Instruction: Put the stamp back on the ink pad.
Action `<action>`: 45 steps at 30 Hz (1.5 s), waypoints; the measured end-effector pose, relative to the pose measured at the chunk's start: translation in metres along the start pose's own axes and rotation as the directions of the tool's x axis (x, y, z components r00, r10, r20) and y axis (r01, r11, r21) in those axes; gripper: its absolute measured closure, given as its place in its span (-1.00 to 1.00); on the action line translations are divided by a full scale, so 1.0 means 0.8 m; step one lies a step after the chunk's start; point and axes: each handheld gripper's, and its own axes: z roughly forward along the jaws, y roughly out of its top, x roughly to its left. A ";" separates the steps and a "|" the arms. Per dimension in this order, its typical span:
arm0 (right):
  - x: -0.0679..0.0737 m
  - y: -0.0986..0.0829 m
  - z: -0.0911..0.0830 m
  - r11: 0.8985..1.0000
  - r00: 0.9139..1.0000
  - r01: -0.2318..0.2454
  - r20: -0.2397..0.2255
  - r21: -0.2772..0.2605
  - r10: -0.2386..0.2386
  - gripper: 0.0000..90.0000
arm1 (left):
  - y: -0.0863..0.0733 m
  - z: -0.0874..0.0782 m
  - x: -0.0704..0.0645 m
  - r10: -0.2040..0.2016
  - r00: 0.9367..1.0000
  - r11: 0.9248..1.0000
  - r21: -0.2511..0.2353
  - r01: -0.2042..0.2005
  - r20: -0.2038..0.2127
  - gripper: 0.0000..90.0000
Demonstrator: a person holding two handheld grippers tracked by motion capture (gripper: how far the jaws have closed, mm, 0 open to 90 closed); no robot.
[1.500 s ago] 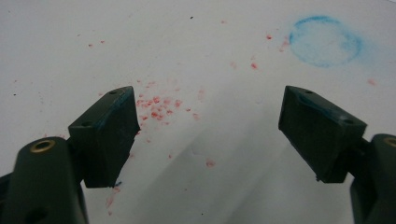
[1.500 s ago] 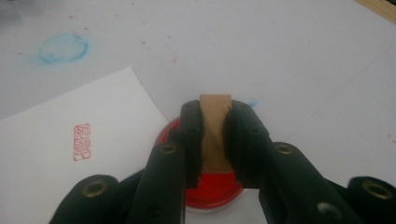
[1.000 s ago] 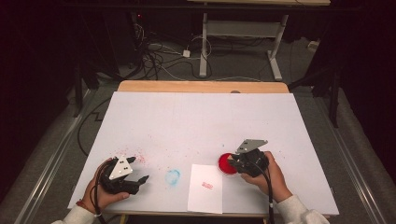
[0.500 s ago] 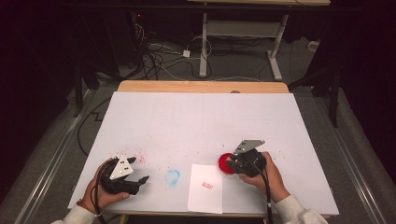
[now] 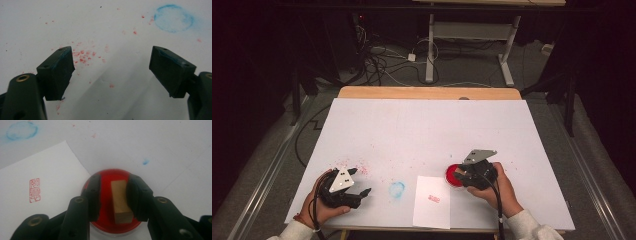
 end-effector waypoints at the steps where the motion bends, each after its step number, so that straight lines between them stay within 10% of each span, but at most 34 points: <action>1: 0.001 0.001 0.000 1.000 1.000 0.005 -0.001 -0.006 -0.005 0.43 | 0.000 0.000 0.000 0.000 1.000 1.000 0.001 0.000 0.000 -0.57; 26: 0.006 0.002 0.002 0.999 1.000 0.014 0.023 -0.040 -0.013 0.70 | 0.000 0.000 -0.001 0.003 1.000 1.000 0.001 -0.003 -0.004 -0.57; 45: 0.009 0.004 -0.001 0.993 1.000 -0.013 -0.013 -0.117 0.011 0.18 | 0.001 0.000 0.000 0.003 1.000 1.000 -0.002 -0.003 -0.003 -0.57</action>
